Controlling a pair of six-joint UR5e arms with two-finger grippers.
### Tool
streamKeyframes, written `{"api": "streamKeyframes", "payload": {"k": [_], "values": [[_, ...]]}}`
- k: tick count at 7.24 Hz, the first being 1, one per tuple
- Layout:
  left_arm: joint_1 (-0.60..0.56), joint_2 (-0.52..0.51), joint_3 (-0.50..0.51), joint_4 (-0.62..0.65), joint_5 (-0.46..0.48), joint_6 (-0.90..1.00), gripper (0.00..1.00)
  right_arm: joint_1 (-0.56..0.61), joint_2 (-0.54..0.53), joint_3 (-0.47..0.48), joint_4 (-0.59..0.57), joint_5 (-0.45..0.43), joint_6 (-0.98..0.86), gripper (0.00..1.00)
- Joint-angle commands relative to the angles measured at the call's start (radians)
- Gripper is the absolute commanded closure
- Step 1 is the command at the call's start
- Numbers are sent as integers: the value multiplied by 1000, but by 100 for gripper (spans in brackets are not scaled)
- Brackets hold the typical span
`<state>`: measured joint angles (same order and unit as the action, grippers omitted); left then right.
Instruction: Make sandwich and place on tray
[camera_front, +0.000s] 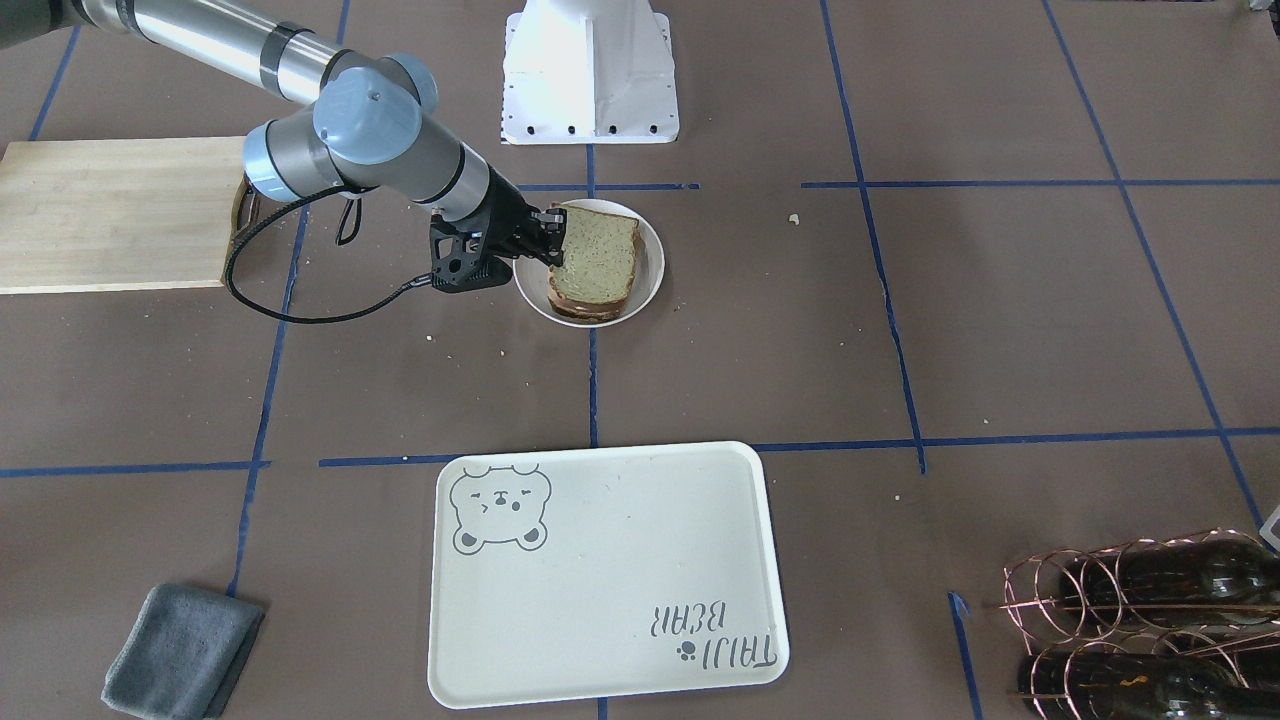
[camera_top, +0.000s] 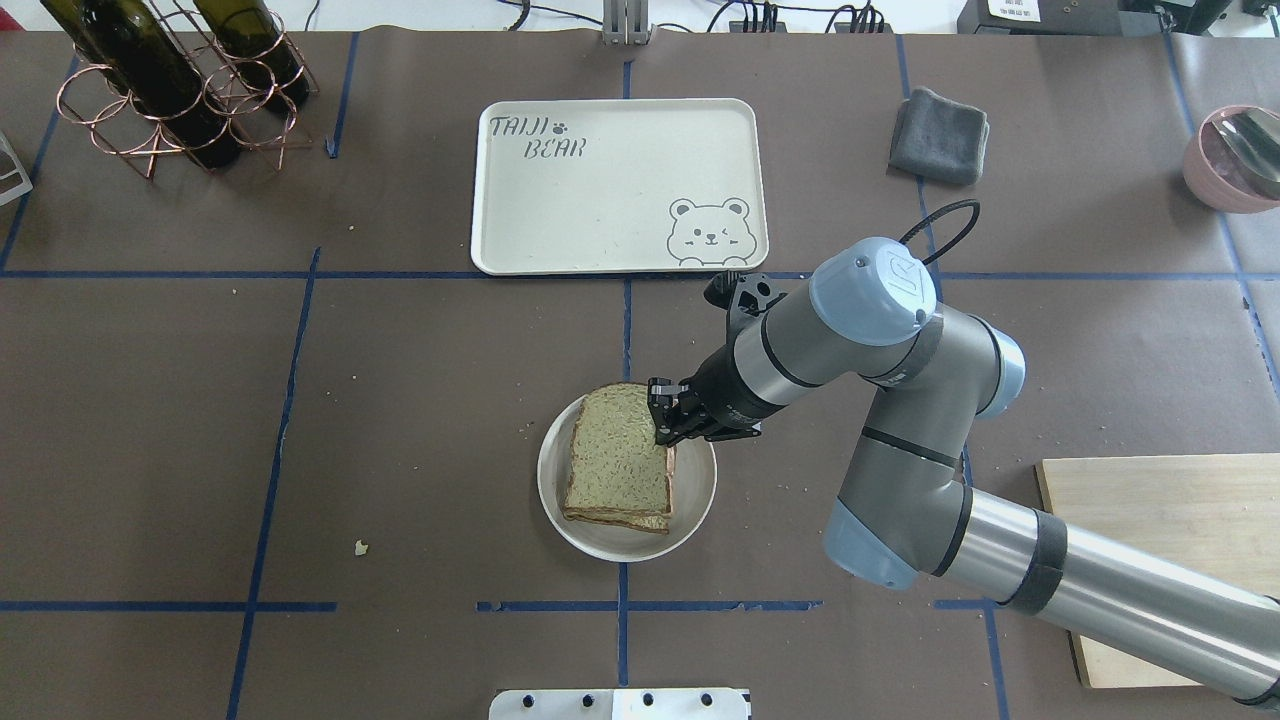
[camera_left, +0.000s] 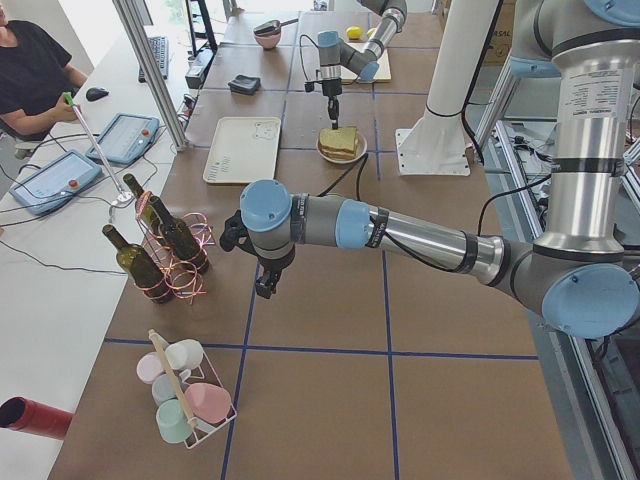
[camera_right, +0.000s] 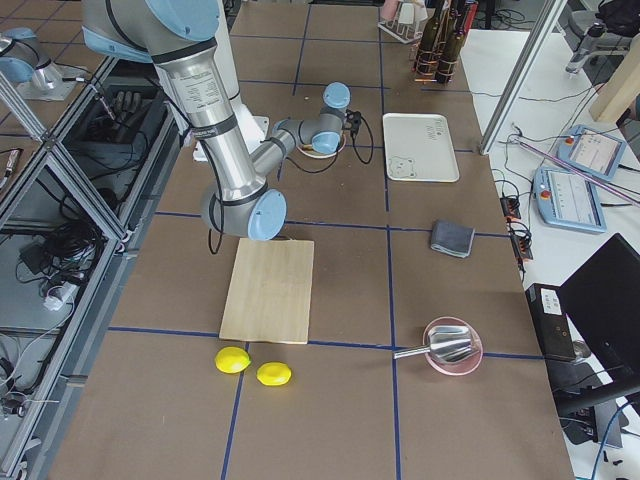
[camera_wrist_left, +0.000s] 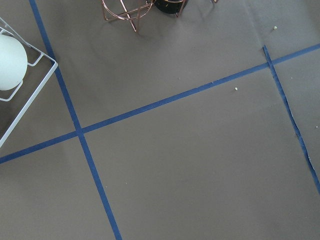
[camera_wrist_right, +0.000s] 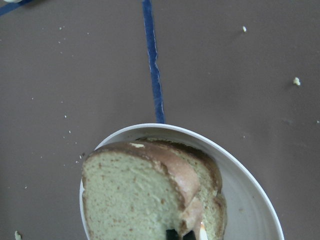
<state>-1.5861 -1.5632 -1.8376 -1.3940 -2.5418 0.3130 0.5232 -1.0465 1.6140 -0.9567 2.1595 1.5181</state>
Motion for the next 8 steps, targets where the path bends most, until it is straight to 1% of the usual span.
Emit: {"api": "streamKeyframes", "payload": {"k": [1, 2, 3, 4, 5, 6, 7, 8], "values": [[0, 0, 0, 0, 0, -2, 0, -5, -1, 0, -4, -7, 7, 97], [1, -1, -5, 1, -1, -2, 0, -5, -6, 0, -5, -7, 7, 56], [3, -6, -5, 0, -3, -30, 0, -5, -10, 1, -5, -7, 7, 43], [15, -17, -6, -16, -14, -119, 0, -3, -12, 6, -5, -6, 7, 15], [41, -20, -6, -124, -17, -211, 0, 7, -15, 23, -5, -1, 8, 1], [128, -20, -6, -264, -41, -398, 0, 38, -68, 90, -11, 12, 8, 0], [246, -20, -6, -456, -46, -630, 0, 93, -140, 168, -19, 44, 8, 0], [359, -23, -6, -644, -41, -878, 1, 186, -171, 199, -61, 107, 7, 0]]}}
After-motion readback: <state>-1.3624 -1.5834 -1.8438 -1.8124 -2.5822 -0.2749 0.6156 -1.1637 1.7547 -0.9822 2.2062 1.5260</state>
